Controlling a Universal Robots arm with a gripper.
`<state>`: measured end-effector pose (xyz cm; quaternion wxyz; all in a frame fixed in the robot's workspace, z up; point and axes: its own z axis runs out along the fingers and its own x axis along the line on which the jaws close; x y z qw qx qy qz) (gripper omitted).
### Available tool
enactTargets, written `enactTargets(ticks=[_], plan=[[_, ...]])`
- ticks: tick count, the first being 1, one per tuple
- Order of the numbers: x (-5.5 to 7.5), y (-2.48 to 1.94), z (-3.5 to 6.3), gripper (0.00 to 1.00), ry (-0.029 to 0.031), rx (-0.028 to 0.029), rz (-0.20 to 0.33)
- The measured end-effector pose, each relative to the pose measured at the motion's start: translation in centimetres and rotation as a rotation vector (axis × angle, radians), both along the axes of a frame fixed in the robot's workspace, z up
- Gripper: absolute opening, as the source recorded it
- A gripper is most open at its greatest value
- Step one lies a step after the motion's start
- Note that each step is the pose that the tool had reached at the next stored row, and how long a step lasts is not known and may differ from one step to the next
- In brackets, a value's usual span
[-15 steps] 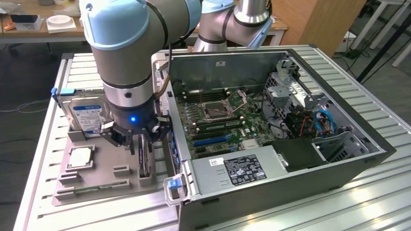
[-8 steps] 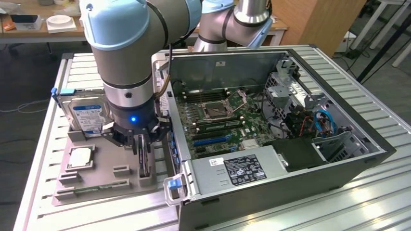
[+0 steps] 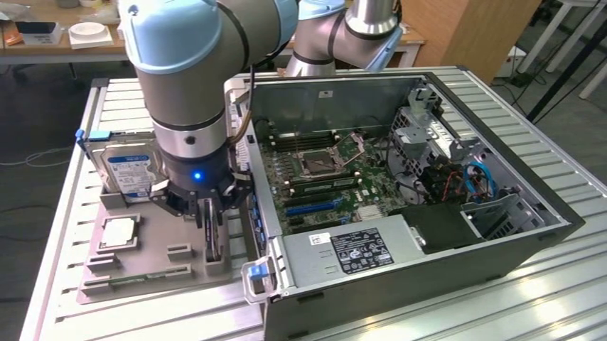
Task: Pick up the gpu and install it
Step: 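Pick up the gpu and move the gpu toward the slot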
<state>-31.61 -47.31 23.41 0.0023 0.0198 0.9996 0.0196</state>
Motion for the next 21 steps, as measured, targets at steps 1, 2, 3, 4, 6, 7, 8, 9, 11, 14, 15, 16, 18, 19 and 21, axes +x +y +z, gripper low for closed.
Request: enactTargets(ticks=[1, 2, 3, 4, 6, 7, 8, 9, 11, 14, 15, 16, 18, 19, 21], plan=[[0.10, 0.00, -0.01, 0.37, -0.0004, 0.0000, 0.000], [0.21, -0.01, -0.04, 0.37, -0.0010, 0.0005, 0.001], [0.27, -0.01, -0.04, 0.37, -0.0010, 0.0005, 0.000], [0.30, -0.01, -0.05, 0.37, -0.0011, 0.0006, 0.000], [0.30, -0.01, -0.04, 0.37, -0.0010, 0.0005, 0.000], [0.31, -0.01, -0.05, 0.37, -0.0011, 0.0005, 0.000], [0.31, -0.01, -0.04, 0.37, -0.0010, 0.0005, 0.001], [0.32, -0.01, -0.05, 0.37, -0.0010, 0.0005, 0.001], [0.32, -0.01, -0.05, 0.37, -0.0009, 0.0004, 0.001], [0.31, -0.01, -0.07, 0.37, -0.0010, 0.0005, 0.001], [0.30, -0.01, -0.08, 0.37, -0.0013, 0.0007, 0.001], [0.27, -0.01, -0.09, 0.37, -0.0016, 0.0007, 0.001], [0.09, -0.01, -0.11, 0.37, -0.0016, 0.0009, 0.001], [0.03, 0.00, -0.08, 0.37, -0.0010, 0.0005, 0.001], [0.00, 0.01, -0.09, 0.37, -0.0010, 0.0005, 0.001]])
